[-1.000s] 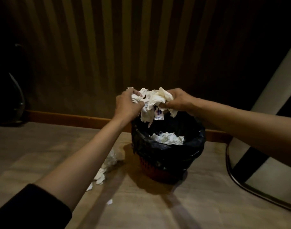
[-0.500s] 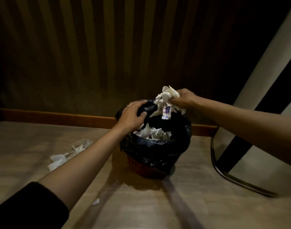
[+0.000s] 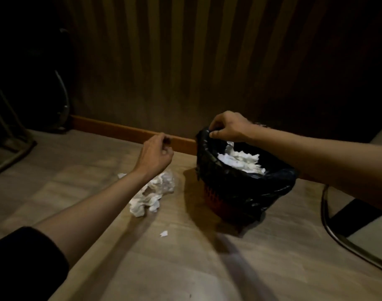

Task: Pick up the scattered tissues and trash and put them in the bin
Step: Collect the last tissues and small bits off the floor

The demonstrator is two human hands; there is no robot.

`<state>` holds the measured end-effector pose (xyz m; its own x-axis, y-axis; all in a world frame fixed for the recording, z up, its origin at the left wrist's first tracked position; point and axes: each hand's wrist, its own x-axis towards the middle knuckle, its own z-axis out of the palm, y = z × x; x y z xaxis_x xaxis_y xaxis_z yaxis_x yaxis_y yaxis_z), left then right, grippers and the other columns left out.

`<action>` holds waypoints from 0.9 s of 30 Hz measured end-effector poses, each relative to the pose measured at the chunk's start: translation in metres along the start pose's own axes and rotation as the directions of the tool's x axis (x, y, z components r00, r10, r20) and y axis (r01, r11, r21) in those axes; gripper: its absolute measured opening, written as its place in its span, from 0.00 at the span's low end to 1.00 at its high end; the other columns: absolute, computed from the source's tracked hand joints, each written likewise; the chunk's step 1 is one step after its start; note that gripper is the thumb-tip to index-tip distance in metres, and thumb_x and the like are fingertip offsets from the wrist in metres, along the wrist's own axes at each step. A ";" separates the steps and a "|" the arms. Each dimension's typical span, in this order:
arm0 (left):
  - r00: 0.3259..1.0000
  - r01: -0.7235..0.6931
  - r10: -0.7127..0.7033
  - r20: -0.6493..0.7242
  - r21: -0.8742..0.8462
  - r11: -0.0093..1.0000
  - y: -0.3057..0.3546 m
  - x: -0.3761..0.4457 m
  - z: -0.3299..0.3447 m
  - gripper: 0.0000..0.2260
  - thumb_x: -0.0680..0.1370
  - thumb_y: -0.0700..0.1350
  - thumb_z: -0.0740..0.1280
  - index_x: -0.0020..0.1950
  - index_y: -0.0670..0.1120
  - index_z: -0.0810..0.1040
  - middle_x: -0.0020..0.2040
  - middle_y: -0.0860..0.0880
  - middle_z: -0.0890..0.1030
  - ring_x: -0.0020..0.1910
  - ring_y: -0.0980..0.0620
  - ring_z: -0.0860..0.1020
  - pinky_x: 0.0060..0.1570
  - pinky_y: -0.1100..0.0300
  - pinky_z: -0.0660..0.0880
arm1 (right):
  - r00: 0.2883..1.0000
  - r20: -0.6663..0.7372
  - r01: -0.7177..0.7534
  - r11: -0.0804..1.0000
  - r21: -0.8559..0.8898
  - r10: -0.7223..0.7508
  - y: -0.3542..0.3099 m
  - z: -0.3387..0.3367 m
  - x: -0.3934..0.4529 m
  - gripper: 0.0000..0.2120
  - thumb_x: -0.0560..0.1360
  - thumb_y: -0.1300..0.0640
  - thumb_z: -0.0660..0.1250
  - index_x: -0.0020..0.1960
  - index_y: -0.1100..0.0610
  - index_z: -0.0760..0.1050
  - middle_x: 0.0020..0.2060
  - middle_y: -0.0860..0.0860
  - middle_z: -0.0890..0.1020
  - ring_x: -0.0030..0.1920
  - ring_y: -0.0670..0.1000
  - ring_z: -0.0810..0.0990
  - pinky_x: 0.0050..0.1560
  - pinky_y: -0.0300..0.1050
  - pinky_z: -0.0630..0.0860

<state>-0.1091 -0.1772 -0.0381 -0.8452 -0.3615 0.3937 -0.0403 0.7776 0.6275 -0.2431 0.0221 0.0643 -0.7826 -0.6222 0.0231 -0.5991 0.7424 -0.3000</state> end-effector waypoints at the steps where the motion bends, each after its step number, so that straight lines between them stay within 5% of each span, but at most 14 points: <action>1: 0.998 0.053 -0.054 0.022 0.022 0.998 -0.017 -0.010 -0.005 0.12 0.75 0.43 0.64 0.59 0.46 0.78 0.53 0.47 0.82 0.52 0.48 0.81 0.54 0.52 0.78 | 0.998 0.025 0.049 0.999 -0.014 -0.049 -0.015 0.009 0.002 0.12 0.75 0.50 0.72 0.56 0.52 0.82 0.50 0.49 0.83 0.51 0.49 0.80 0.46 0.42 0.73; 6: 0.951 0.253 -0.281 0.126 0.198 0.947 -0.086 -0.057 -0.023 0.13 0.74 0.41 0.64 0.57 0.46 0.79 0.51 0.46 0.84 0.49 0.44 0.82 0.49 0.56 0.77 | 0.965 0.152 0.222 0.974 -0.050 -0.212 -0.071 0.069 0.009 0.13 0.73 0.50 0.72 0.56 0.51 0.82 0.51 0.49 0.82 0.52 0.49 0.80 0.45 0.42 0.73; 12: 0.861 0.290 -0.412 0.297 0.377 0.879 -0.139 -0.109 -0.025 0.16 0.70 0.47 0.66 0.57 0.48 0.79 0.54 0.47 0.83 0.51 0.45 0.82 0.51 0.52 0.79 | 0.862 0.417 0.357 0.930 -0.092 -0.289 -0.087 0.160 0.012 0.17 0.73 0.52 0.74 0.60 0.57 0.80 0.55 0.54 0.83 0.55 0.54 0.81 0.45 0.41 0.70; 17: 0.787 0.248 -0.454 0.417 0.460 0.853 -0.162 -0.133 -0.010 0.18 0.71 0.48 0.68 0.60 0.48 0.76 0.58 0.46 0.81 0.53 0.44 0.81 0.52 0.51 0.79 | 0.759 0.607 0.389 0.912 -0.132 -0.236 -0.073 0.227 0.009 0.18 0.72 0.55 0.75 0.60 0.57 0.80 0.55 0.54 0.83 0.54 0.54 0.81 0.49 0.45 0.77; 27: 0.834 0.278 -0.451 0.320 0.462 0.842 -0.189 -0.112 0.040 0.26 0.75 0.51 0.68 0.72 0.46 0.68 0.71 0.41 0.67 0.70 0.39 0.67 0.62 0.46 0.74 | 0.585 0.730 0.559 0.828 -0.046 -0.354 -0.050 0.319 0.005 0.24 0.74 0.49 0.71 0.67 0.55 0.73 0.59 0.57 0.76 0.56 0.58 0.77 0.54 0.47 0.76</action>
<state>-0.0286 -0.2636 -0.2278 -0.8567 -0.4871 -0.1693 -0.5151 0.7919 0.3279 -0.1633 -0.0977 -0.2251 -0.1218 -0.8080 -0.5765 -0.9410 0.2787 -0.1919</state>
